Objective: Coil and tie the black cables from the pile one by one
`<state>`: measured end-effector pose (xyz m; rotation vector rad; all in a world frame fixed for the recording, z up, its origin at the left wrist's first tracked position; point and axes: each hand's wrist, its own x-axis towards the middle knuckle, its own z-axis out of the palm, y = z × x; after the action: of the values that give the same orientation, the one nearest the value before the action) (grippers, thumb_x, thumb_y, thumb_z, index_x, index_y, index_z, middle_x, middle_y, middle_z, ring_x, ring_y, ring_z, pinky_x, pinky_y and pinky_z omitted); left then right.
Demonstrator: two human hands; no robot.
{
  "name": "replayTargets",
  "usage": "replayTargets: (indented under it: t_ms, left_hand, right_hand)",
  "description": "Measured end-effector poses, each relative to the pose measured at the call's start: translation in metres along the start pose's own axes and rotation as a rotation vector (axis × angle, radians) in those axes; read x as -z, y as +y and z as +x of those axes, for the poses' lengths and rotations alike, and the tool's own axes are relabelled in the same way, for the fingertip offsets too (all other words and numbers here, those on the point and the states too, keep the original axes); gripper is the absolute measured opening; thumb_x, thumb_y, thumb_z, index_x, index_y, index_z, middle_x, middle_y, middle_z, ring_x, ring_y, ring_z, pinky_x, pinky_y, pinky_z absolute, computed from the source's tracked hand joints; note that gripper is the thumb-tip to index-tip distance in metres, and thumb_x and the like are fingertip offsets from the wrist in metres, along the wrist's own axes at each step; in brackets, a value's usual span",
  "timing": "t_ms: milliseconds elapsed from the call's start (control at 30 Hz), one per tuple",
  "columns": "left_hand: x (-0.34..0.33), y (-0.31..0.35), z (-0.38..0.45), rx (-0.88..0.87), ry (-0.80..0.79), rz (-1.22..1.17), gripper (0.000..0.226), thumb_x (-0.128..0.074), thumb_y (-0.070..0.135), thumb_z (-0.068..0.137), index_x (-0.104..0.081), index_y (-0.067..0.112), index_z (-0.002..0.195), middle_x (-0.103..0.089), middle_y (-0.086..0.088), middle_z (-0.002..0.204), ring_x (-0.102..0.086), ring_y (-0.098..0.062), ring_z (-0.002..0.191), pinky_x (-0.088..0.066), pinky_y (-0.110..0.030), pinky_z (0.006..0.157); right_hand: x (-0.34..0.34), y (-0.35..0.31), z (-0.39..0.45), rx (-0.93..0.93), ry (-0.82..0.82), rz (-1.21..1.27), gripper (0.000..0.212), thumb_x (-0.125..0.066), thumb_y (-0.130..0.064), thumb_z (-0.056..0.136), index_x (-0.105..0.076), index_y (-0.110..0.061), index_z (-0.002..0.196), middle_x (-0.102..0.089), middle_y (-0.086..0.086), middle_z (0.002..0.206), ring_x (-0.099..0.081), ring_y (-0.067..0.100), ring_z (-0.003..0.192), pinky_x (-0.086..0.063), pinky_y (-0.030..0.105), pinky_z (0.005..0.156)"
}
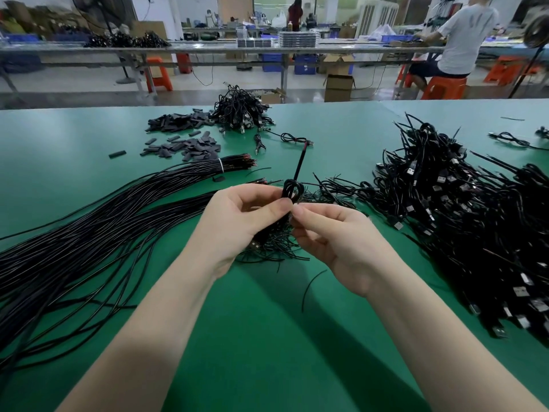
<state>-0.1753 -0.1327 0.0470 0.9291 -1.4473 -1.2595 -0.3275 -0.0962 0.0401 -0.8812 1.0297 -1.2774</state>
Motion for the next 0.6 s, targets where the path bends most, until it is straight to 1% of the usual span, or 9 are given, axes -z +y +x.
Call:
replayTargets:
  t_ms: [67, 100, 167, 233, 300, 367, 433, 533, 600]
  left_hand:
    - [0.000, 0.000, 0.000, 0.002, 0.004, -0.006, 0.029, -0.079, 0.040, 0.056, -0.078, 0.024, 0.080, -0.075, 0.004, 0.081, -0.064, -0.006, 0.071, -0.047, -0.013, 0.062]
    - [-0.001, 0.000, 0.000, 0.015, 0.023, -0.017, 0.030, -0.079, 0.042, 0.055, -0.078, 0.024, 0.079, -0.074, 0.003, 0.078, -0.062, -0.010, 0.068, -0.047, -0.015, 0.059]
    - [-0.005, -0.001, -0.001, 0.071, 0.050, -0.043, 0.029, -0.077, 0.046, 0.060, -0.079, 0.025, 0.080, -0.073, 0.002, 0.077, -0.061, -0.015, 0.068, -0.049, -0.021, 0.062]
    - [-0.009, -0.003, -0.002, 0.114, 0.036, -0.022, 0.023, -0.072, 0.045, 0.077, -0.079, 0.024, 0.082, -0.075, 0.001, 0.079, -0.068, -0.014, 0.075, -0.052, -0.028, 0.072]
    - [-0.011, -0.002, -0.004, 0.105, -0.013, 0.040, 0.032, -0.061, 0.048, 0.090, -0.078, 0.025, 0.074, -0.067, 0.008, 0.061, -0.059, -0.005, 0.056, -0.044, -0.021, 0.059]
    - [-0.010, 0.000, -0.005, 0.066, -0.085, 0.107, 0.040, -0.058, 0.058, 0.087, -0.074, 0.027, 0.068, -0.057, 0.013, 0.051, -0.045, 0.000, 0.044, -0.033, -0.014, 0.048]
    - [-0.008, 0.000, -0.005, 0.034, -0.148, 0.124, 0.035, -0.064, 0.056, 0.082, -0.077, 0.024, 0.076, -0.067, 0.008, 0.061, -0.053, 0.000, 0.049, -0.036, -0.011, 0.050]
    - [-0.006, -0.001, -0.002, 0.139, -0.187, -0.015, 0.029, -0.065, 0.046, 0.077, -0.079, 0.022, 0.080, -0.074, -0.003, 0.075, -0.066, -0.008, 0.065, -0.047, -0.025, 0.066]
    - [-0.006, -0.002, -0.002, 0.208, -0.219, -0.134, 0.027, -0.065, 0.040, 0.076, -0.080, 0.018, 0.078, -0.073, -0.006, 0.074, -0.069, -0.009, 0.065, -0.055, -0.020, 0.061]
  right_hand:
    - [-0.001, 0.000, 0.001, 0.084, 0.025, 0.001, 0.002, -0.078, -0.017, 0.068, -0.076, -0.016, 0.068, -0.068, -0.002, 0.068, -0.060, 0.011, 0.064, -0.054, 0.021, 0.068]
    - [-0.002, 0.003, 0.001, 0.202, 0.070, -0.094, 0.006, -0.079, -0.012, 0.073, -0.075, -0.017, 0.069, -0.069, -0.002, 0.069, -0.060, 0.012, 0.066, -0.052, 0.023, 0.069]
    - [-0.001, 0.009, 0.003, 0.625, 0.224, -0.521, 0.010, -0.076, -0.007, 0.080, -0.074, -0.016, 0.077, -0.070, -0.004, 0.073, -0.062, 0.011, 0.070, -0.049, 0.022, 0.071]
    - [0.000, 0.015, 0.006, 1.104, 0.309, -0.967, 0.009, -0.072, 0.002, 0.081, -0.074, -0.006, 0.082, -0.070, 0.004, 0.078, -0.064, 0.021, 0.073, -0.049, 0.026, 0.073]
    - [0.004, 0.019, 0.009, 1.321, 0.340, -1.186, 0.009, -0.069, 0.009, 0.079, -0.073, 0.001, 0.082, -0.068, 0.012, 0.078, -0.063, 0.030, 0.071, -0.047, 0.031, 0.073]
    - [0.007, 0.018, 0.011, 1.318, 0.329, -1.235, 0.009, -0.069, 0.010, 0.078, -0.072, 0.003, 0.081, -0.067, 0.014, 0.078, -0.062, 0.033, 0.070, -0.046, 0.033, 0.072]
    - [0.011, 0.013, 0.012, 1.251, 0.255, -1.180, 0.009, -0.070, 0.009, 0.077, -0.073, 0.000, 0.080, -0.067, 0.011, 0.077, -0.062, 0.030, 0.072, -0.046, 0.031, 0.071]
    - [0.017, 0.003, 0.012, 0.992, 0.089, -0.864, 0.010, -0.075, -0.005, 0.078, -0.077, -0.014, 0.082, -0.069, -0.002, 0.075, -0.063, 0.012, 0.074, -0.049, 0.023, 0.071]
    - [0.018, 0.003, 0.012, 0.756, 0.043, -0.572, 0.014, -0.080, -0.014, 0.074, -0.074, -0.025, 0.080, -0.068, -0.009, 0.073, -0.063, 0.008, 0.072, -0.049, 0.022, 0.070]
